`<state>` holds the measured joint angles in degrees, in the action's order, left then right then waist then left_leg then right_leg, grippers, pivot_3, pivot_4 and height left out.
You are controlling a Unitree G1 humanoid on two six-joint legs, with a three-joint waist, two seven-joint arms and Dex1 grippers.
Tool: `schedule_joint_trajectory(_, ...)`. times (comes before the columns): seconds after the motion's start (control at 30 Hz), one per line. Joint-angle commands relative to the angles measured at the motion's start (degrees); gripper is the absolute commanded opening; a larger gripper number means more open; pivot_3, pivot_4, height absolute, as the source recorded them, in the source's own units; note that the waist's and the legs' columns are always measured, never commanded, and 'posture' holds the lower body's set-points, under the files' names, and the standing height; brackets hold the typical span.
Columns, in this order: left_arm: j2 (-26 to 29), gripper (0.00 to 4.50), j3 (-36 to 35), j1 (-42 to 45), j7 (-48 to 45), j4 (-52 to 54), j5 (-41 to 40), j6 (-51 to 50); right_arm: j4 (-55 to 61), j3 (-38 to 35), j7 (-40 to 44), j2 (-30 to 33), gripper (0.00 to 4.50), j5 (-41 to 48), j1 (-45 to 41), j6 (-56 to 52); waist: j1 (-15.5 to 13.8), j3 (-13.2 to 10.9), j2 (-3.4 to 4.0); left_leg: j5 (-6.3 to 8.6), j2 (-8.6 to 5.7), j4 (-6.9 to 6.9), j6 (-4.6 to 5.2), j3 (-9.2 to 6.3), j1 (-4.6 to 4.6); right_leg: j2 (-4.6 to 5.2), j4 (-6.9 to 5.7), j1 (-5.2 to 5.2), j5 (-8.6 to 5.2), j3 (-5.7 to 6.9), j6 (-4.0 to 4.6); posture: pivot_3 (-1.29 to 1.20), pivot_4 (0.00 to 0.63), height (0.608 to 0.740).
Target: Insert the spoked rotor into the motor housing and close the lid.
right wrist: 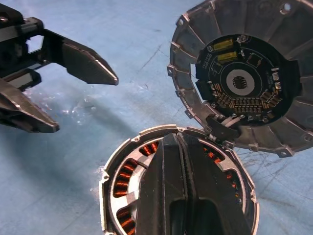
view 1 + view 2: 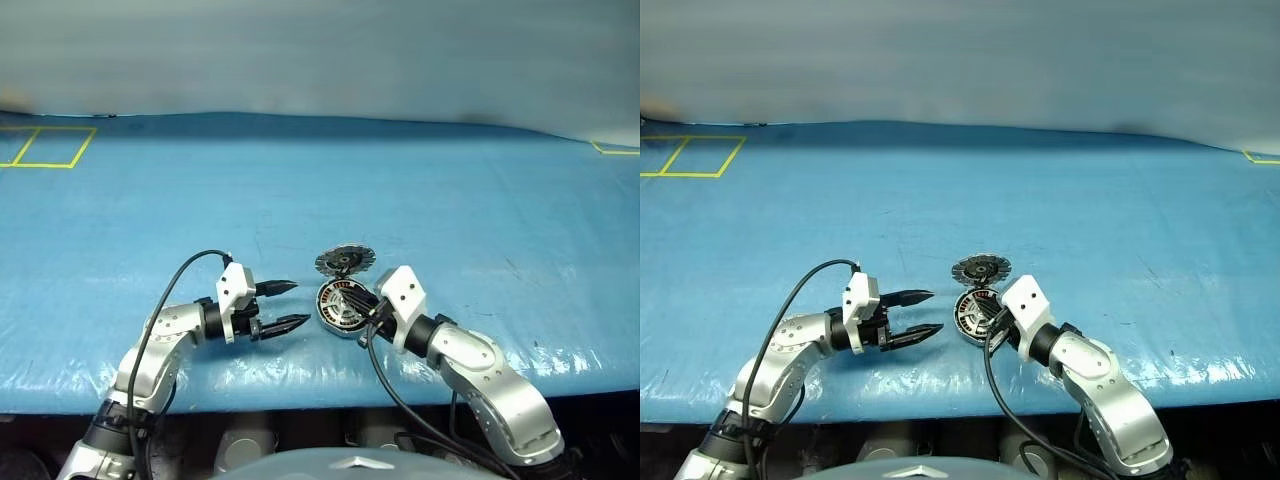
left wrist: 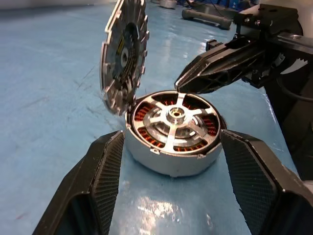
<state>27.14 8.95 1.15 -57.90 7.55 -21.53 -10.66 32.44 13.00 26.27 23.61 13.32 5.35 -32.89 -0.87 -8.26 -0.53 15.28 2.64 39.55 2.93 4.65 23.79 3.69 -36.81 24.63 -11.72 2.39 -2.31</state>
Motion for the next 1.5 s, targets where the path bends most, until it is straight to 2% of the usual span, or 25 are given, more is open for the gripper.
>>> schedule_joint_trajectory(0.03, -0.80, 3.34, -0.86, -0.35, 0.56, 1.97, -0.81, 1.56, 0.02, -0.47, 0.85, 0.61, 0.00, -0.11, -1.36, 0.57, 0.00, 0.00, 0.00, 0.00, 0.00, 0.00, 0.00, 0.00, 0.00, 0.00, 0.00, 0.00, 0.00, 0.01, 0.01, 0.00, 0.150, 0.740)
schedule_joint_trajectory(0.23, -0.78, 3.34, 0.28, -1.93, 0.06, 2.66, 1.36, 5.48, -1.78, 0.22, 1.68, 2.39, 0.00, -1.38, -2.06, 0.29, 0.19, 0.00, 0.01, 0.01, 0.03, -0.05, 0.00, 0.03, 0.03, -0.05, -0.03, -0.06, 0.00, 0.00, 0.04, 0.00, 0.150, 0.740)
schedule_joint_trajectory(0.5, -0.76, 3.34, 1.66, -2.33, 1.10, 0.88, 5.13, 9.58, -8.15, 8.03, 3.38, 5.74, 0.00, -7.59, 0.38, 0.99, 0.18, 0.11, -0.01, 0.02, 0.03, -0.07, -0.01, 0.05, -0.15, 0.00, 0.00, -0.05, -0.03, 0.02, 0.05, 0.00, 0.150, 0.740)
schedule_joint_trajectory(0.8, -1.65, 3.34, 1.82, -1.88, 2.03, 0.35, 5.12, 10.11, -9.97, 5.65, 1.74, 2.14, 0.00, -8.49, -0.27, 4.58, 0.86, 0.26, -0.13, 0.03, 0.13, -0.09, -0.06, 0.06, -0.22, -0.05, -0.02, -0.07, -0.05, 0.03, 0.07, 0.00, 0.150, 0.740)
schedule_joint_trajectory(0.97, -3.27, 3.34, -1.45, 0.35, 3.98, -0.16, 1.61, 7.85, -6.08, -0.60, 3.13, -1.34, 0.00, -0.38, 0.97, 4.66, 0.87, 0.23, -0.12, 0.03, 0.12, -0.09, -0.07, 0.05, -0.17, -0.04, -0.02, -0.04, -0.05, 0.04, 0.07, 0.00, 0.150, 0.740)
schedule_joint_trajectory(1.17, -2.54, 3.34, -4.74, 4.50, 2.67, -0.79, -3.75, 2.83, 0.25, -4.62, 5.48, -1.47, 0.00, 7.78, 2.41, 1.03, 0.82, 0.17, -0.07, 0.03, 0.07, -0.14, -0.06, 0.05, 0.07, -0.05, -0.03, -0.08, -0.03, 0.01, 0.10, 0.00, 0.150, 0.740)
schedule_joint_trajectory(1.33, -2.76, 3.34, -5.80, 17.79, 0.95, -8.15, -4.67, 0.41, 4.73, -4.14, 7.90, 2.58, 0.00, 9.77, 4.54, -0.97, 0.13, 0.06, -0.11, 0.00, 0.04, -0.16, -0.09, -0.03, 0.06, -0.14, -0.02, -0.10, -0.05, 0.03, 0.09, 0.00, 0.150, 0.740)
schedule_joint_trajectory(1.5, -7.45, 1.74, -4.05, 30.90, -3.45, -24.13, -2.26, 3.70, 5.85, -4.64, 6.65, 3.94, 0.00, 9.46, 6.38, -1.08, -0.13, 0.07, -0.13, 0.02, -0.15, -0.10, -0.03, 0.02, 0.05, -0.15, 0.02, -0.23, -0.01, -0.04, 0.03, 0.00, 0.150, 0.740)
